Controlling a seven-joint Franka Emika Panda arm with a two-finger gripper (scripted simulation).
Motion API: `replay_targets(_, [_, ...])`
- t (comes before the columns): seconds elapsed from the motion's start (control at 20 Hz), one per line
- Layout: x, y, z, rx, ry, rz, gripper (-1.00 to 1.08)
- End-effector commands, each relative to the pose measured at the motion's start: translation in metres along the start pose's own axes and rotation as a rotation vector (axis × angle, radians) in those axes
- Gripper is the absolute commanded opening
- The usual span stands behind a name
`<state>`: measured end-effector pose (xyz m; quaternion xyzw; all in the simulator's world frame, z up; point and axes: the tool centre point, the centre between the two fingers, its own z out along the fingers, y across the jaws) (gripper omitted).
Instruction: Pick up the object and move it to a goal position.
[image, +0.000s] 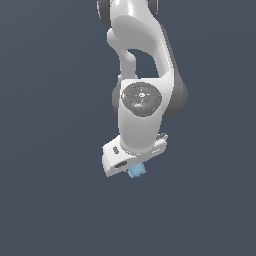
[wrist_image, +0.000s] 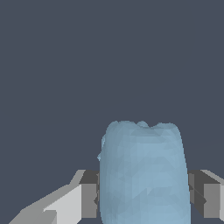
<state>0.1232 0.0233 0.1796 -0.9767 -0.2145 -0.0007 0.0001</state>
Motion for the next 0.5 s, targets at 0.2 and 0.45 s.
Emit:
replay_targets(0.2, [0.007,0.003,-0.023,0.001,-0.001,0.0,-1.0])
replay_targets(0.45, [0.009,0.004,-0.027,0.0,-0.001,0.0,-1.0])
